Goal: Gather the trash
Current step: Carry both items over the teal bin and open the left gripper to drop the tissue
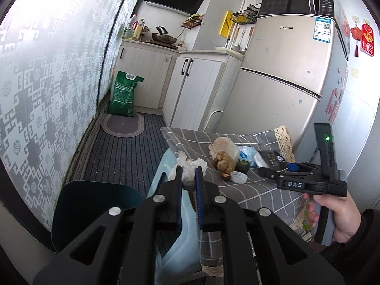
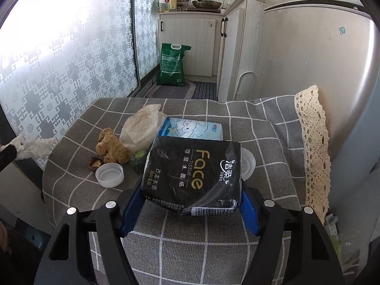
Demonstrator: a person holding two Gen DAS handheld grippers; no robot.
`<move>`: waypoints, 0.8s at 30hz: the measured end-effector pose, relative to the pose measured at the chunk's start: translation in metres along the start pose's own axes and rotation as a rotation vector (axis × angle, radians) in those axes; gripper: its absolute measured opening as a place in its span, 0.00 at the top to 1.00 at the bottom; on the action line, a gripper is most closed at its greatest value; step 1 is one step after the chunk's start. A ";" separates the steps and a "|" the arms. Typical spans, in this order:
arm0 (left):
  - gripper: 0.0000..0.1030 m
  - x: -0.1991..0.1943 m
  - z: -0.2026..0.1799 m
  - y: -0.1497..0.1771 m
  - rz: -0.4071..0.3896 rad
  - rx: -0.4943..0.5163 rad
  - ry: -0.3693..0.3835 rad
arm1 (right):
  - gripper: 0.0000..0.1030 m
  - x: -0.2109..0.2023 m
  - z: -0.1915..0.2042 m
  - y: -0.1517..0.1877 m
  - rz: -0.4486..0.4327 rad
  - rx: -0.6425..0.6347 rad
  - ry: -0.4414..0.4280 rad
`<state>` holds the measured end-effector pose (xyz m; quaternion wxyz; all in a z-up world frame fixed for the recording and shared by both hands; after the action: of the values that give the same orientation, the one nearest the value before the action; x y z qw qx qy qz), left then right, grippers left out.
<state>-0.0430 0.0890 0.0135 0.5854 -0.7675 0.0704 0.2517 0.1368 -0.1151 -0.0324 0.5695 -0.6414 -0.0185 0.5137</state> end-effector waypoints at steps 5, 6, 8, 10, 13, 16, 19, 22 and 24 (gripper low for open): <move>0.89 0.000 0.019 0.002 0.010 -0.010 -0.055 | 0.31 -0.016 0.018 -0.011 -0.041 -0.023 -0.031; 0.89 0.000 0.022 0.003 0.014 -0.010 -0.066 | 0.31 -0.017 0.024 -0.013 -0.045 -0.035 -0.043; 0.89 0.002 0.030 0.005 0.024 -0.012 -0.089 | 0.31 -0.018 0.038 -0.017 -0.047 -0.058 -0.085; 0.89 0.004 0.039 0.008 0.036 -0.018 -0.112 | 0.31 -0.018 0.057 -0.024 -0.048 -0.091 -0.131; 0.89 0.007 0.056 0.013 0.056 -0.033 -0.148 | 0.31 -0.014 0.089 -0.034 -0.036 -0.164 -0.195; 0.89 0.010 0.073 0.017 0.076 -0.052 -0.178 | 0.31 -0.002 0.125 -0.039 -0.001 -0.249 -0.246; 0.89 0.012 0.089 0.021 0.095 -0.070 -0.199 | 0.31 0.014 0.155 -0.037 0.046 -0.306 -0.300; 0.89 0.017 0.106 0.027 0.123 -0.095 -0.213 | 0.31 0.032 0.180 -0.035 0.090 -0.351 -0.336; 0.89 0.020 0.115 0.031 0.145 -0.108 -0.223 | 0.31 0.044 0.193 -0.036 0.120 -0.363 -0.366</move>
<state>-0.0726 0.1905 -0.0442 0.5276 -0.7581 0.0463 0.3804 0.0464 0.0616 0.0005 0.4008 -0.6293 -0.1752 0.6423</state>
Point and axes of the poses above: each gripper's, at about its wrist camera, not at the fingertips, and x roughly the way its jaws point, z to its left, y to its underside, the point moved 1 cm from there along x, roughly the way its jaws point, and after that the axes turned 13 degrees about -y, right-handed, at the moved point
